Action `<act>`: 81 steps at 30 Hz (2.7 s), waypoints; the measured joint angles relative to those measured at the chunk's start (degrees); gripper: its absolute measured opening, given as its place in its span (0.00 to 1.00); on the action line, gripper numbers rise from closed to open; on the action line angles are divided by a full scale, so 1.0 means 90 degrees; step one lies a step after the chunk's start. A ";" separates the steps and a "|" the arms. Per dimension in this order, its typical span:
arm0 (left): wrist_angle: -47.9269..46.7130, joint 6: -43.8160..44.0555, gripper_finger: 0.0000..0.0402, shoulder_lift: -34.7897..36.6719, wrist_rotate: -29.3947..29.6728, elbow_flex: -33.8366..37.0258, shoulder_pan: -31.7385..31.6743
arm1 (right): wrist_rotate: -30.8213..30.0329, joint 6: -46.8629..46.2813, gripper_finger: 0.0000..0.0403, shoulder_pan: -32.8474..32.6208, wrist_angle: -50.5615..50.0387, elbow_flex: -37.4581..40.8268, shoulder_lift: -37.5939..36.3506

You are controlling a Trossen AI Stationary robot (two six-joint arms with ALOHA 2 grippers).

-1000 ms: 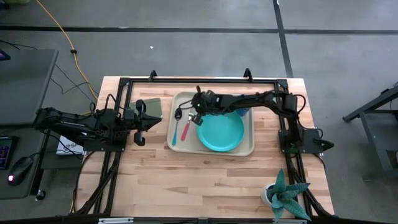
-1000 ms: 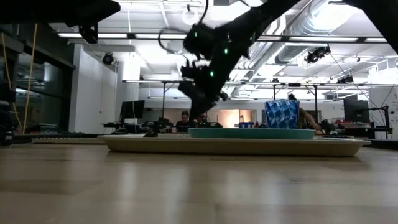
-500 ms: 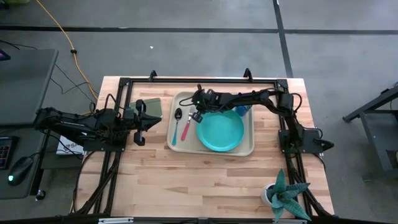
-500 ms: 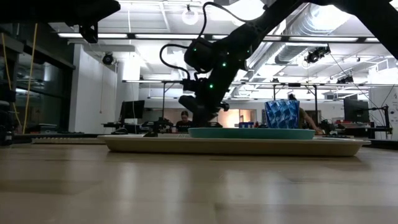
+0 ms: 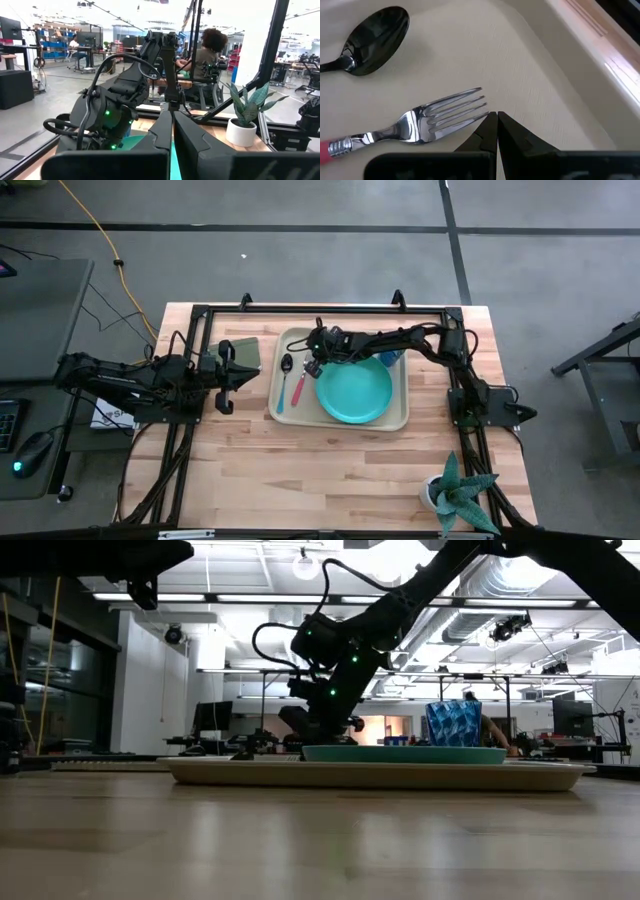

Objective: Pick and place plate/cup/fork/spoon on tray
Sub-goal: Adjust the pink fork, then return to Home Position

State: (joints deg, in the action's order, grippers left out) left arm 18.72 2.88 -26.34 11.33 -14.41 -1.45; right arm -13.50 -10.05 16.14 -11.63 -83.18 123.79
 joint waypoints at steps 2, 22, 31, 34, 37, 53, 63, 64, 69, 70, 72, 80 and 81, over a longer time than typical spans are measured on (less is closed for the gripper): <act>-0.0001 -0.0003 0.00 -0.0001 0.0000 0.0000 0.0000 | 0.0009 -0.0024 0.00 0.0000 0.0022 0.0000 0.0000; -0.0074 -0.0002 0.00 -0.0001 -0.0002 0.0000 -0.0001 | -0.0237 0.0809 0.00 0.0017 -0.0489 -0.0002 -0.0682; -0.0086 -0.0042 0.00 -0.0001 0.0029 0.0000 0.0000 | -0.0164 0.0804 0.00 -0.0438 -0.1872 0.1145 -0.3079; -0.0075 -0.0105 0.00 -0.0001 0.0125 0.0000 -0.0001 | 0.0154 0.0651 0.00 -0.0855 -0.1247 0.2291 -0.4231; -0.0053 -0.0101 0.00 -0.0001 0.0127 0.0000 -0.0002 | 0.0460 0.0543 0.00 -0.1337 -0.0159 0.3516 -0.5363; -0.0092 -0.0005 0.00 0.0007 0.0146 0.0000 -0.0002 | 0.0553 0.0284 0.00 -0.2225 0.2310 0.6426 -0.8774; -0.0324 0.0009 0.00 0.0383 -0.0262 0.0000 0.0000 | 0.0729 0.0220 0.00 -0.2225 0.2284 0.6426 -0.9027; -0.0443 0.0002 0.00 0.0500 -0.0262 0.0000 0.0000 | 0.0729 0.0220 0.00 -0.2225 0.2277 0.6426 -0.9029; -0.1103 0.0401 0.00 0.1225 -0.0455 0.0377 0.0004 | 0.0731 0.0096 0.00 -0.2225 0.2275 0.6426 -0.9038; -0.1020 0.0460 0.00 0.1379 -0.0524 0.0596 0.0013 | 0.0733 0.0097 0.00 -0.2225 0.2269 0.6426 -0.9046; -0.0638 0.0541 0.00 0.1700 -0.0512 0.1081 0.0015 | 0.0731 0.0111 0.00 -0.2225 0.2246 0.6426 -0.9046; -0.0780 0.0577 0.00 0.2447 -0.0372 0.1515 0.0015 | 0.0551 0.0098 0.00 -0.2225 0.1986 0.6426 -0.9153; -0.0826 0.0571 0.00 0.2465 -0.0374 0.1518 0.0015 | 0.0556 0.0097 0.00 -0.2225 0.1877 0.6426 -0.9223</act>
State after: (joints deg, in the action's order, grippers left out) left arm 11.29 8.01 -4.15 7.97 -0.75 -1.32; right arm -8.50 -9.18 -3.88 5.27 -25.34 40.78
